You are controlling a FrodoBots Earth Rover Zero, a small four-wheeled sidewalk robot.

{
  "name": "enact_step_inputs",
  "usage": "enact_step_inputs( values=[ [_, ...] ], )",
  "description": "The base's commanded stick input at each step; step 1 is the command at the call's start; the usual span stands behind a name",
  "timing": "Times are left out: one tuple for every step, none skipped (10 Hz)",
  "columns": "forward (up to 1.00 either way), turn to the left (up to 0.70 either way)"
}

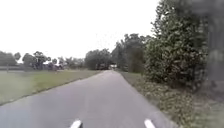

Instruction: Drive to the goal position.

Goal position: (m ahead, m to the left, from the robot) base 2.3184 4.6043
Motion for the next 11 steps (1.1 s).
enact_step_inputs(
  values=[
    [0.85, 0.0],
    [0.85, 0.0],
    [0.85, 0.0],
    [0.84, 0.0],
    [0.85, 0.0],
    [0.85, 0.0],
    [0.85, 0.0],
    [0.82, 0.0],
    [0.82, 0.0],
    [0.82, 0.0],
    [0.82, 0.0]
  ],
)
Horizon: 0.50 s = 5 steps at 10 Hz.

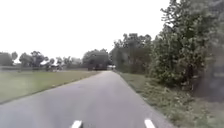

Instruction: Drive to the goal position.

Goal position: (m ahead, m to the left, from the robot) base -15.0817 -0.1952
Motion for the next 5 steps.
enact_step_inputs(
  values=[
    [0.82, 0.0],
    [0.82, 0.0],
    [0.82, 0.0],
    [0.82, 0.0],
    [0.82, 0.0]
  ],
)
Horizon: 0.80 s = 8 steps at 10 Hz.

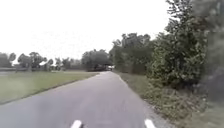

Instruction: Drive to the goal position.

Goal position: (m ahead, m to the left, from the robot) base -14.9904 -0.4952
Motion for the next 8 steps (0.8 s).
enact_step_inputs(
  values=[
    [0.82, 0.09],
    [0.82, 0.33],
    [0.82, 0.23],
    [0.82, 0.0],
    [0.82, 0.0],
    [0.82, 0.0],
    [0.82, 0.0],
    [0.82, 0.0]
  ],
)
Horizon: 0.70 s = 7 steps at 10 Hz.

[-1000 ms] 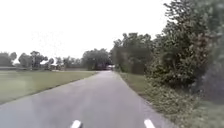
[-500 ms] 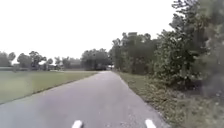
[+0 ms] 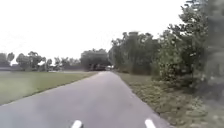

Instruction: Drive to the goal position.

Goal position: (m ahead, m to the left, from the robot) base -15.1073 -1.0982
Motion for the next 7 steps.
enact_step_inputs(
  values=[
    [0.82, 0.0],
    [0.81, 0.0],
    [0.82, 0.0],
    [0.82, 0.0],
    [0.82, 0.0],
    [0.82, 0.0],
    [0.82, 0.0]
  ],
)
